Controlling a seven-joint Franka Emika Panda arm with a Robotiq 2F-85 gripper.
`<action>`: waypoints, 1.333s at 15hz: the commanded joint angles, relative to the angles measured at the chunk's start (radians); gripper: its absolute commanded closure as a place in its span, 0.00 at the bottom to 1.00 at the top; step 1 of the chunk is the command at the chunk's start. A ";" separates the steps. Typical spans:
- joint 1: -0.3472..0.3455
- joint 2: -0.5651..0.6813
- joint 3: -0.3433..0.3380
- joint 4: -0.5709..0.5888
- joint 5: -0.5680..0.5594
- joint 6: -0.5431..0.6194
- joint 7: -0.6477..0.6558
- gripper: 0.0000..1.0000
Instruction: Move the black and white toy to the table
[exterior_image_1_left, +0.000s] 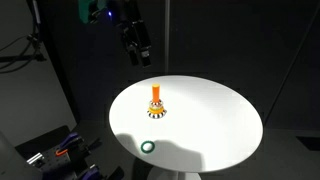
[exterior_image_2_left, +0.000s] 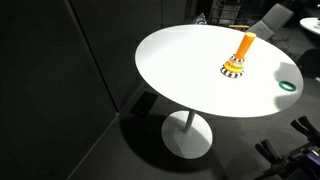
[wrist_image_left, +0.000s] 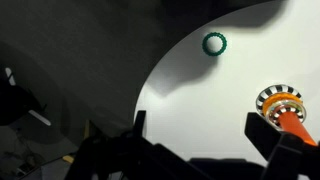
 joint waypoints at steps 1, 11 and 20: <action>0.020 0.000 -0.017 0.004 -0.009 -0.005 0.007 0.00; 0.081 0.071 -0.037 -0.042 0.056 0.123 -0.022 0.00; 0.160 0.185 -0.071 -0.143 0.238 0.444 -0.138 0.00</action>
